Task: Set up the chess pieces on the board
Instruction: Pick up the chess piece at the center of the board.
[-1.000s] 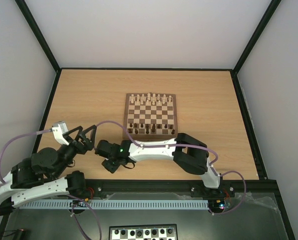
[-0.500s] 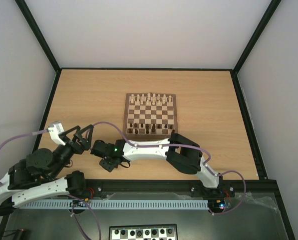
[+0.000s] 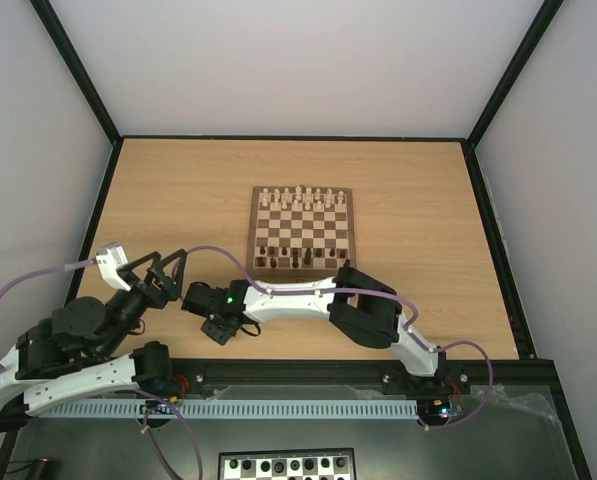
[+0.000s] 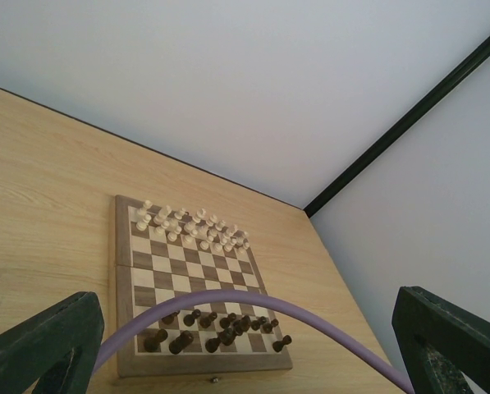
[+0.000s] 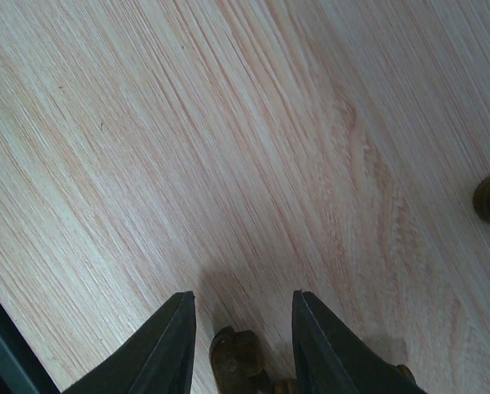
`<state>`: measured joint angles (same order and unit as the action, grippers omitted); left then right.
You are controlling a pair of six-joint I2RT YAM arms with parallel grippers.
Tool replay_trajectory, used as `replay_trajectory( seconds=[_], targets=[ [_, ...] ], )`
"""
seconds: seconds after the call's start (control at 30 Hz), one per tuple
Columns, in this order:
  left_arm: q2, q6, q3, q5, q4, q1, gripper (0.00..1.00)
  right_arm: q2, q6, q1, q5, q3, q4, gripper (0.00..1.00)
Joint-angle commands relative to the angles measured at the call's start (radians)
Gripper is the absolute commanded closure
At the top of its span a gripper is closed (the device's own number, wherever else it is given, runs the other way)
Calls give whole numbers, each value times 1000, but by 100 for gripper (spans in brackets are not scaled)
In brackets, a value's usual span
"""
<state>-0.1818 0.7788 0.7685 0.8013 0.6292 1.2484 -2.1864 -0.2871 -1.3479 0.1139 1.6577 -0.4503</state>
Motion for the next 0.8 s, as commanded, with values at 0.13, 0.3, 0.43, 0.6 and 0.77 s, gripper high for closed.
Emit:
replay_trajectory(
  seconds=[0.13, 0.3, 0.43, 0.6, 0.77],
  targets=[
    [12, -1, 12, 10, 15, -7, 0, -12, 14, -8, 3, 3, -67, 66],
    [8, -3, 12, 9, 13, -7, 0, -13, 17, -14, 0, 3, -72, 68],
    [5, -3, 12, 10, 8, -8, 0, -16, 17, -17, 0, 1, -77, 72],
    [-5, -4, 16, 9, 6, -6, 1, -22, 20, -19, -1, 1, -82, 72],
    [-10, -4, 15, 7, 2, -7, 1, -27, 20, -19, -3, 1, -88, 72]
  ],
)
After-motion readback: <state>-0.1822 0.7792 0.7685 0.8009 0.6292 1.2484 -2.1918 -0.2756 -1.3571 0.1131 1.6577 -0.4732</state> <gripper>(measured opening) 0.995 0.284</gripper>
